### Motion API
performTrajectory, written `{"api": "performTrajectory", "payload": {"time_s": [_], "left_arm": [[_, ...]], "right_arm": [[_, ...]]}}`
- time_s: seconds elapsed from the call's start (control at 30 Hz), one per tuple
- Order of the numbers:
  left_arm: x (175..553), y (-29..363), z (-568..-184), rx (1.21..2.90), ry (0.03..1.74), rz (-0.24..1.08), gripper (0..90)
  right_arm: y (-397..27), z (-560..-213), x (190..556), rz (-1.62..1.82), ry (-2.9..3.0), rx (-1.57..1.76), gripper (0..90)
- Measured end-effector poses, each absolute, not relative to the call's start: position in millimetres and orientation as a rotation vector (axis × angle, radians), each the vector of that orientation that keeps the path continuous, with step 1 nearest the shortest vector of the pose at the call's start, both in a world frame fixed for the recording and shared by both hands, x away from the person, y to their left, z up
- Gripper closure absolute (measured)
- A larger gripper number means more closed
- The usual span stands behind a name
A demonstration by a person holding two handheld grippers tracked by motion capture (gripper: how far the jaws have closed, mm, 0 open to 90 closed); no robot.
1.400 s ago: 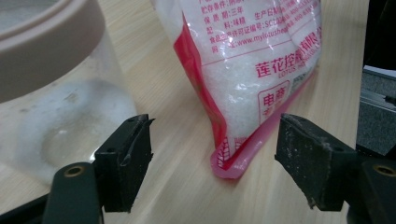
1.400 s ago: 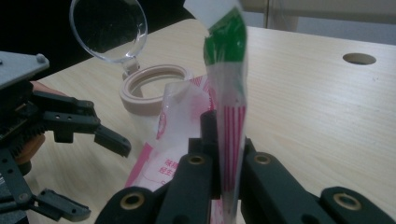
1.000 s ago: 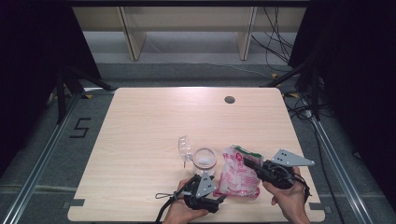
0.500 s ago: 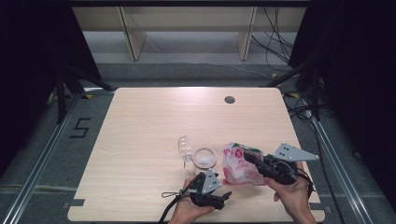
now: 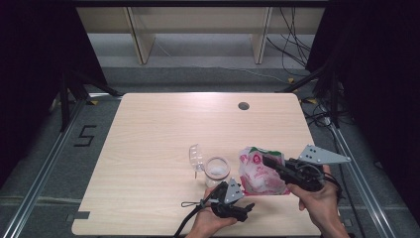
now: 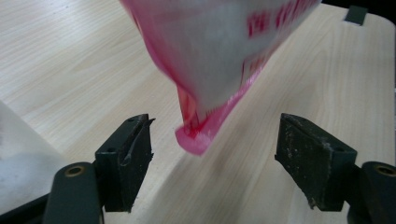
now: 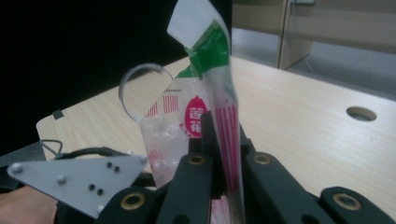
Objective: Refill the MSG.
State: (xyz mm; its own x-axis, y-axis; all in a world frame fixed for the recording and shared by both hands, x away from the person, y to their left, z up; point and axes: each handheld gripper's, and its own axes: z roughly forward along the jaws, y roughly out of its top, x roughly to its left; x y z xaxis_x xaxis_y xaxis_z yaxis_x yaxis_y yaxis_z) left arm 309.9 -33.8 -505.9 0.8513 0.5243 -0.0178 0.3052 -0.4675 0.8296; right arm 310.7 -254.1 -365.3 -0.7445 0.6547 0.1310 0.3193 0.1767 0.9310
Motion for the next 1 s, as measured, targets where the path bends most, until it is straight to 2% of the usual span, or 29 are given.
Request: {"api": "performTrajectory", "payload": {"time_s": [0.13,0.23,0.27,0.37,0.43,0.47,0.5,0.87,1.0], "left_arm": [[310,-40,-502,2.044,0.639,0.323,28.3],[307,-44,-501,2.013,0.646,0.331,36.4],[306,-45,-500,2.015,0.629,0.317,36.4],[301,-50,-501,2.003,0.583,0.327,50.0],[301,-50,-502,2.01,0.564,0.345,56.1],[300,-50,-503,2.0,0.57,0.377,56.1],[301,-51,-506,1.975,0.577,0.383,62.5],[299,-52,-504,1.882,0.588,0.359,67.1],[297,-52,-506,1.809,0.626,0.31,67.6]], "right_arm": [[-252,-350,307,1.604,2.154,0.862,90.0],[-249,-347,305,1.607,2.162,0.852,90.0],[-249,-347,305,1.607,2.162,0.852,90.0],[-243,-350,303,1.615,2.157,0.86,90.0],[-241,-351,304,1.604,2.181,0.823,90.0],[-241,-351,304,1.604,2.181,0.823,90.0],[-240,-351,305,1.593,2.177,0.823,90.0],[-240,-343,319,1.584,2.178,0.832,90.0],[-233,-340,327,1.586,2.183,0.834,90.0]]}}
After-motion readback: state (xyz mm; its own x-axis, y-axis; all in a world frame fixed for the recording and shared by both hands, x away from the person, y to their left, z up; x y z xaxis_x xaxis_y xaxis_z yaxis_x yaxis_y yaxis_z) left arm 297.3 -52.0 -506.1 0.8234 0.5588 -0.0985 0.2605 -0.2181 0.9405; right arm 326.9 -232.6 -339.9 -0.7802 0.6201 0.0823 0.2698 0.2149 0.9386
